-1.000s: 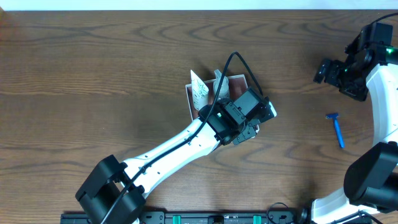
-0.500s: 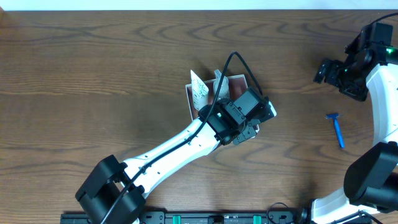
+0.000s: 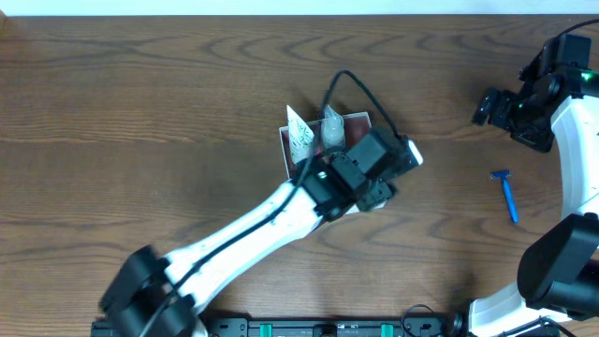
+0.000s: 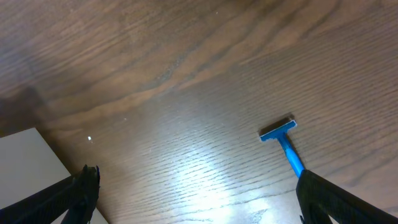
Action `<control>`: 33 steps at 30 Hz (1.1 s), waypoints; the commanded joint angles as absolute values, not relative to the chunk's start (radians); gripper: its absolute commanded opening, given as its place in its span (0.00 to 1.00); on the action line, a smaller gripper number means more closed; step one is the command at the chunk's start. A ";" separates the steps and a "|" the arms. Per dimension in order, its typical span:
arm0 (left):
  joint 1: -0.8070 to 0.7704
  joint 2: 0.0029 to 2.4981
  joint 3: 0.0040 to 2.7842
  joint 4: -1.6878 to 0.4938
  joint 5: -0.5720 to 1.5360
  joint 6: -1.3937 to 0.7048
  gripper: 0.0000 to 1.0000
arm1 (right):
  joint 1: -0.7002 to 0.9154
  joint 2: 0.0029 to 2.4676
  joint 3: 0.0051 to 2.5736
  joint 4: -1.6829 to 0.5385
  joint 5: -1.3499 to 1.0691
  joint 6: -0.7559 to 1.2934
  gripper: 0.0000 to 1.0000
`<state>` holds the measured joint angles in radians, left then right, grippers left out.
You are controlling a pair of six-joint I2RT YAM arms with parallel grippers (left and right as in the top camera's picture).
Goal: Pack container
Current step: 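Open the left gripper and release the toothbrush in the box, then withdraw the left gripper to the left side of the table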
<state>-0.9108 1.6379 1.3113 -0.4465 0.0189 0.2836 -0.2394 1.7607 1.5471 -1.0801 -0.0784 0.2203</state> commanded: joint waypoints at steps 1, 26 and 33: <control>-0.908 1.485 1.327 -0.444 0.014 0.264 0.82 | -0.248 1.766 1.543 -1.081 -0.082 0.231 0.99; -0.271 1.039 1.286 -0.827 -0.449 -0.363 0.98 | -0.248 1.766 1.543 -1.081 -0.082 0.231 0.99; -0.046 1.243 1.269 -0.822 -0.210 -0.418 0.98 | -0.248 1.766 1.543 -1.081 -0.082 0.231 0.99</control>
<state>-0.0986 1.1728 1.2835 -0.8215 -0.3206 -0.3553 -0.2394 1.7607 1.5471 -1.0805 -0.0788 0.2203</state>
